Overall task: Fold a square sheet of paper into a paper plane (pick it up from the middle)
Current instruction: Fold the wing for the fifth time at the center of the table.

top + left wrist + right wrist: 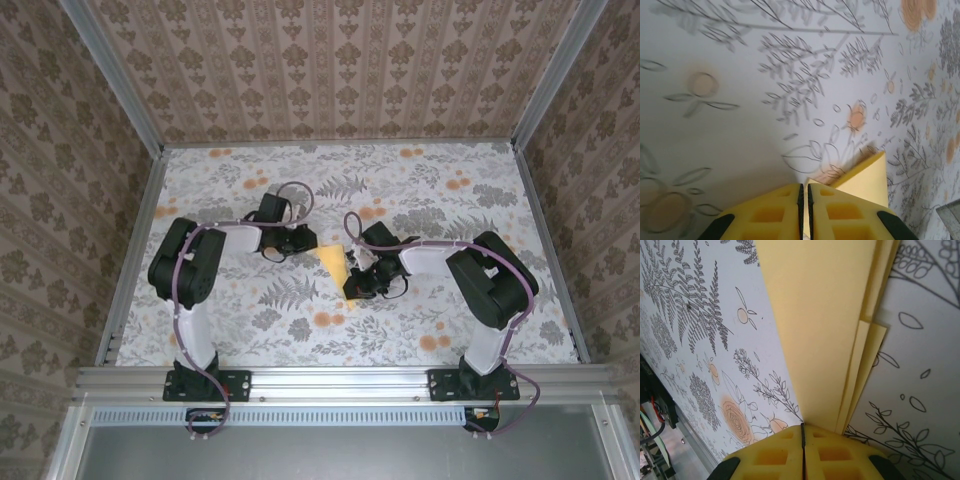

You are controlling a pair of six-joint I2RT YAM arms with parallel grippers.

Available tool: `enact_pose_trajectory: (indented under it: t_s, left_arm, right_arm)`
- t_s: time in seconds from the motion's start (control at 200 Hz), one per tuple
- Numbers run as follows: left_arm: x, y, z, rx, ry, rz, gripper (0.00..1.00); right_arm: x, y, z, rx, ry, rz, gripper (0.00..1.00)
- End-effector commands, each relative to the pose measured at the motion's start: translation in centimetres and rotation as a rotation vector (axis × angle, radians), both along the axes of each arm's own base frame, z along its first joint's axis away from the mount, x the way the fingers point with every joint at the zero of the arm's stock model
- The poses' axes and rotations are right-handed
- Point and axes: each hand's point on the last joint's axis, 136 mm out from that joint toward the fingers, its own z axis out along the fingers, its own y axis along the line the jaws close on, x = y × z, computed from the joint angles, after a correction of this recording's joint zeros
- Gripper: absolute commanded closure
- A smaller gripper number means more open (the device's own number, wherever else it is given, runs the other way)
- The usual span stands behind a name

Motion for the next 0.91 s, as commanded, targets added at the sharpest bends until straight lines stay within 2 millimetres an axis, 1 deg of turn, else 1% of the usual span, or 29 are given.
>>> enact_pose_trajectory:
  t_s: [0.0, 0.115, 0.17, 0.225, 0.3, 0.35, 0.415, 0.49, 0.53, 0.54, 0.55, 0.635, 0.76, 0.78, 0.795, 0.805, 0.82, 0.9]
  left_arm:
    - [0.4, 3.0, -3.4, 0.124, 0.039, 0.050, 0.85]
    - [1.1, 3.1, -2.8, 0.129, 0.031, 0.057, 0.85]
    - [1.6, 3.0, -1.8, 0.129, 0.018, 0.057, 0.84]
    - [2.0, 3.0, -0.6, 0.132, 0.001, 0.066, 0.83]
    - [2.2, 3.2, 1.1, 0.146, -0.015, 0.084, 0.80]
    - [2.2, 3.6, 2.2, 0.169, -0.028, 0.108, 0.78]
    - [1.9, 4.1, 3.4, 0.209, -0.042, 0.138, 0.75]
    - [0.9, 4.8, 4.3, 0.274, -0.042, 0.169, 0.69]
    - [0.6, 5.7, 4.7, 0.310, -0.038, 0.197, 0.65]
    - [0.0, 5.0, 4.8, 0.318, -0.040, 0.182, 0.64]
    - [-0.2, 5.0, 4.8, 0.327, -0.041, 0.182, 0.63]
    - [-1.7, 5.1, 5.4, 0.393, -0.036, 0.200, 0.56]
    - [-3.9, 4.4, 5.8, 0.476, -0.032, 0.193, 0.45]
    - [-4.2, 4.2, 5.9, 0.488, -0.030, 0.193, 0.43]
    - [-4.6, 4.0, 5.9, 0.497, -0.030, 0.187, 0.42]
    - [-4.7, 3.8, 5.9, 0.502, -0.028, 0.184, 0.41]
    - [-5.0, 3.6, 6.0, 0.510, -0.028, 0.180, 0.40]
    - [-6.4, 2.4, 6.1, 0.535, -0.021, 0.170, 0.36]
  right_arm:
    - [-3.1, -2.6, -2.7, -0.126, 0.125, -0.013, 0.92]
    - [-2.6, -2.2, -2.4, -0.105, 0.116, -0.031, 0.91]
    - [-2.2, -1.8, -2.1, -0.090, 0.105, -0.043, 0.91]
    - [-1.5, -1.4, -1.3, -0.067, 0.083, -0.060, 0.90]
    - [-0.1, -0.5, 0.4, -0.026, 0.030, -0.090, 0.87]
    - [1.0, -0.1, 1.7, -0.004, -0.012, -0.111, 0.82]
    - [2.3, 0.2, 3.7, 0.017, -0.077, -0.140, 0.72]
    - [3.5, 0.1, 5.9, 0.021, -0.157, -0.163, 0.60]
    - [4.0, -0.4, 6.6, 0.000, -0.201, -0.181, 0.53]
    - [4.1, -0.6, 6.8, -0.006, -0.213, -0.185, 0.52]
    - [4.2, -0.7, 7.0, -0.011, -0.224, -0.188, 0.50]
    - [5.1, -2.4, 8.2, -0.057, -0.311, -0.233, 0.41]
    - [6.4, -6.1, 9.3, -0.137, -0.423, -0.342, 0.33]
    - [6.6, -6.8, 9.0, -0.158, -0.427, -0.362, 0.32]
    - [6.7, -7.3, 8.8, -0.174, -0.428, -0.378, 0.32]
    - [6.8, -7.6, 9.5, -0.170, -0.449, -0.390, 0.31]
    - [7.0, -8.1, 9.7, -0.174, -0.462, -0.404, 0.31]
    - [7.7, -10.4, 9.7, -0.216, -0.490, -0.474, 0.27]
